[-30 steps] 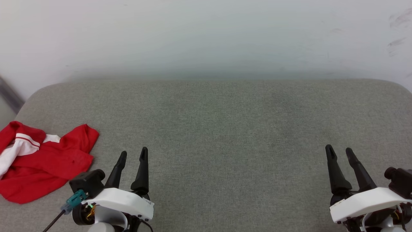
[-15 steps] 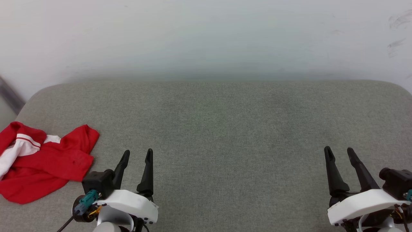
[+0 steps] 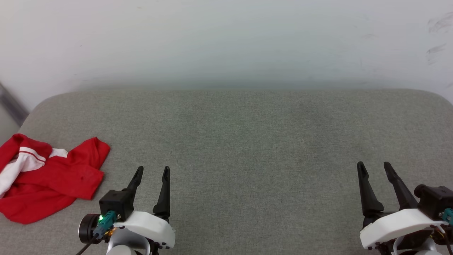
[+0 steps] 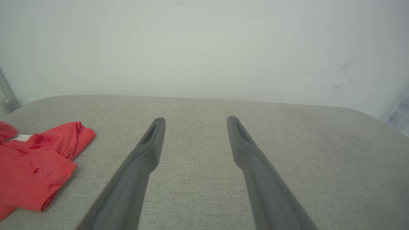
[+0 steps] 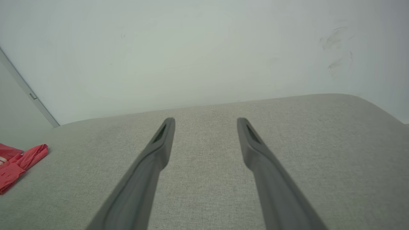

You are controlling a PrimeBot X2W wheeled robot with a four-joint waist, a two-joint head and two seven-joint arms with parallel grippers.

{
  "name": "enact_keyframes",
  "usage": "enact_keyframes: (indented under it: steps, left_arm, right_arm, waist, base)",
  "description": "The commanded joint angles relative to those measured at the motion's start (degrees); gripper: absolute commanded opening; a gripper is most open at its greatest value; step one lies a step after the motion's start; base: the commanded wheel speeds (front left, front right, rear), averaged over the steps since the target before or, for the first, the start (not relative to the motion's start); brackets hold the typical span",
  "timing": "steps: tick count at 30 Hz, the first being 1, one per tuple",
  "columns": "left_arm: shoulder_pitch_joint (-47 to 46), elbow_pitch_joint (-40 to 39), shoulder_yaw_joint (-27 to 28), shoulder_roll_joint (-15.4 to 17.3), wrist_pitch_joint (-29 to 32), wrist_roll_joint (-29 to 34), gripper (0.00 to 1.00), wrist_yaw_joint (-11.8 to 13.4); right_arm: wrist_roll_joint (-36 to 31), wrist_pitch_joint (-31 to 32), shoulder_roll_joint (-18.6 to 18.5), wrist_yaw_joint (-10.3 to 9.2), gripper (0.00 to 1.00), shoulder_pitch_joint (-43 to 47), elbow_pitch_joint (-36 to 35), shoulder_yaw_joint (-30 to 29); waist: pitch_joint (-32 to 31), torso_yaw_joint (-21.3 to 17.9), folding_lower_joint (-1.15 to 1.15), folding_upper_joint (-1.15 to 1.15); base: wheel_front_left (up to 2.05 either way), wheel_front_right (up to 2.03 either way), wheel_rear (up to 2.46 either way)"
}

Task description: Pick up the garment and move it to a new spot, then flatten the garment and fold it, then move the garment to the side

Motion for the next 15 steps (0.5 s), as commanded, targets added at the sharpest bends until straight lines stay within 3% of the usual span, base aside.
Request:
enact_keyframes:
  steps: [1,15]
  left_arm:
    - [-1.0,0.0,-0.1,0.3,-0.6,1.2,1.00,0.3]
    - [-1.2,1.5,-0.5,0.1,-2.1,5.1,1.00,0.9]
  right_arm:
    - [-1.3,-0.5,0.1,0.00,1.00,0.5,-0.6,0.0]
    - [-4.4,-1.4,0.1,-0.01,1.00,0.4,0.3,-0.8]
  waist:
    - [0.0,0.0,0.00,0.00]
    - [-0.1,0.3,0.00,0.00]
  base:
    - [0.00,0.00,0.00]
    - [0.00,0.00,0.00]
